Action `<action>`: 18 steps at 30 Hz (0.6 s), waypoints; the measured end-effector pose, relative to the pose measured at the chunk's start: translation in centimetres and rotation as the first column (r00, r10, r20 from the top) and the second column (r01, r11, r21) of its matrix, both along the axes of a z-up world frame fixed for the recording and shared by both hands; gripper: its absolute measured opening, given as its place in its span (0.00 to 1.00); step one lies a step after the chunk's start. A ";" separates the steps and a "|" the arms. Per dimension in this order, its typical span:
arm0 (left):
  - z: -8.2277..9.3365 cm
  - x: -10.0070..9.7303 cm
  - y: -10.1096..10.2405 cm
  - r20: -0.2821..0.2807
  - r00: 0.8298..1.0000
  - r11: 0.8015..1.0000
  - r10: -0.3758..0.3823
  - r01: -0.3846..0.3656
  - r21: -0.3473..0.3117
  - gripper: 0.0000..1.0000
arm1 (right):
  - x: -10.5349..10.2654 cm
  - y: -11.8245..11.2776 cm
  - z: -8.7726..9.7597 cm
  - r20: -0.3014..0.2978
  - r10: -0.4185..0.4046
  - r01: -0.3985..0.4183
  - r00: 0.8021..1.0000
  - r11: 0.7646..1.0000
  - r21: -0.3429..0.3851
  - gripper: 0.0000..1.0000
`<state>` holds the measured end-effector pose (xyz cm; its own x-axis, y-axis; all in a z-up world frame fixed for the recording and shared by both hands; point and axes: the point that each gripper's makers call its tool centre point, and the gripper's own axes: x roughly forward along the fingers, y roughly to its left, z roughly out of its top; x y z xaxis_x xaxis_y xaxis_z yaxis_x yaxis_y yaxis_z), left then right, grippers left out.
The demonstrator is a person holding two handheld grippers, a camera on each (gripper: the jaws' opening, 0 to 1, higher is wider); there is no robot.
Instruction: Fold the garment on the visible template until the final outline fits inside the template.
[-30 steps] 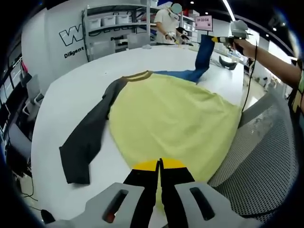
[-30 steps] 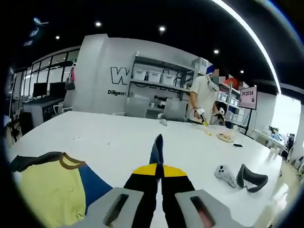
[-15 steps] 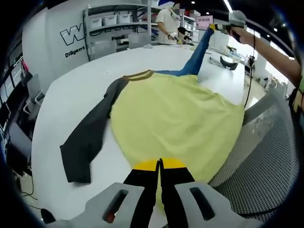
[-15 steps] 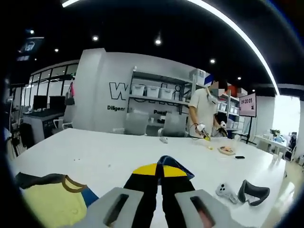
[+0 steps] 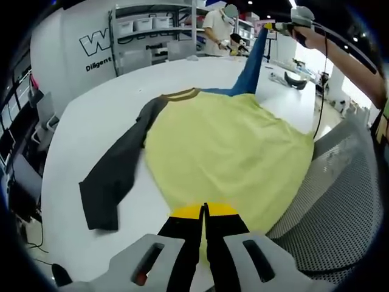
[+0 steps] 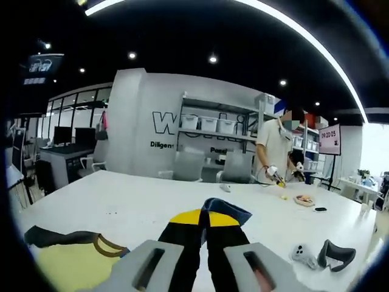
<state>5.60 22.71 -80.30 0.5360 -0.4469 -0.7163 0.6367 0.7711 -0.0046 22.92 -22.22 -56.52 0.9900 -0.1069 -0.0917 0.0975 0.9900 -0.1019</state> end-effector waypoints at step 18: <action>1.0 0.1 -0.5 0.029 1.000 1.000 0.003 -0.002 -0.027 0.03 | 1.1 11.4 1.5 0.038 0.205 -0.207 0.978 0.976 0.067 0.00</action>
<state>5.74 22.23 -79.26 0.5578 -0.4642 -0.6880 0.6347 0.7727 -0.0068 24.00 -10.86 -55.01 0.9926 0.1054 -0.0611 -0.1075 0.9937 -0.0319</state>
